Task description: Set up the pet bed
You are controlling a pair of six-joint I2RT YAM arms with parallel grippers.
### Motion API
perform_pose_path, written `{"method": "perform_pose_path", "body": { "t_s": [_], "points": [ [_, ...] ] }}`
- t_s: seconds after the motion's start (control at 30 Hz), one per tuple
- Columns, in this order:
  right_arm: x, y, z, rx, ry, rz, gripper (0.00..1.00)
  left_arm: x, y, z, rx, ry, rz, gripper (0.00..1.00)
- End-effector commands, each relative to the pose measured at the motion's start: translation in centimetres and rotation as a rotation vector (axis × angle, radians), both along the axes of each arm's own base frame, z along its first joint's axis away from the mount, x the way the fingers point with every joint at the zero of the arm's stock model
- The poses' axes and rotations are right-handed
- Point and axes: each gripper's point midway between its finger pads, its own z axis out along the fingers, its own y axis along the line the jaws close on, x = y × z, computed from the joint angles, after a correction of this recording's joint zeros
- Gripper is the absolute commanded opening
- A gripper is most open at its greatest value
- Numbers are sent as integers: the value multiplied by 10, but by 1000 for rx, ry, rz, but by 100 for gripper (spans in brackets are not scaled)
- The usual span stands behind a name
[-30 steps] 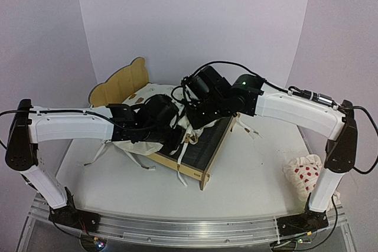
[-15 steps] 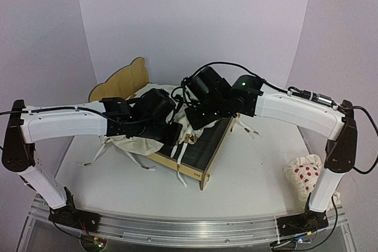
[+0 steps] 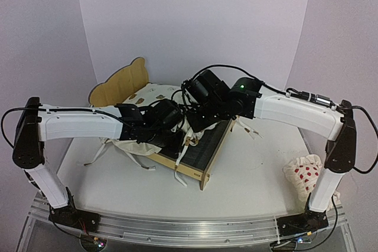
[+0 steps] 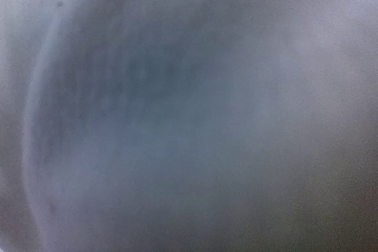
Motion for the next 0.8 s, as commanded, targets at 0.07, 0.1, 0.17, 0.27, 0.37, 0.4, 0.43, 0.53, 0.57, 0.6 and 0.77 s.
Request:
{"method": "perform_pose_path", "body": {
  "t_s": [0.07,0.1,0.17,0.27,0.37,0.4,0.43,0.53,0.57,0.6,0.77],
  "points": [
    [1,-1,21,40,-52,-8,0,17,-2,-2,-42,-10,54,1],
    [1,0,21,40,-53,-7,0,17,-3,-4,-49,0,51,0],
    [2,-1,20,36,-55,-8,0,16,-10,-7,-66,19,37,0],
    [3,-2,20,27,-63,-11,0,9,-25,-10,-106,62,-12,0],
    [4,-5,20,16,-71,-18,0,3,-34,-13,-137,95,-41,0],
    [4,-6,19,12,-73,-19,0,-1,-37,-13,-147,107,-53,0],
    [4,-6,19,9,-75,-20,0,-3,-40,-13,-157,116,-61,0],
    [5,-9,18,-1,-80,-24,0,-12,-48,-13,-172,138,-82,0],
    [5,-9,18,-3,-82,-25,0,-13,-48,-12,-176,142,-80,0],
    [5,-9,18,-6,-83,-25,0,-15,-48,-11,-181,146,-76,0],
    [6,-8,18,-9,-89,-22,0,-15,-46,-3,-209,129,-69,0]
  ]
}}
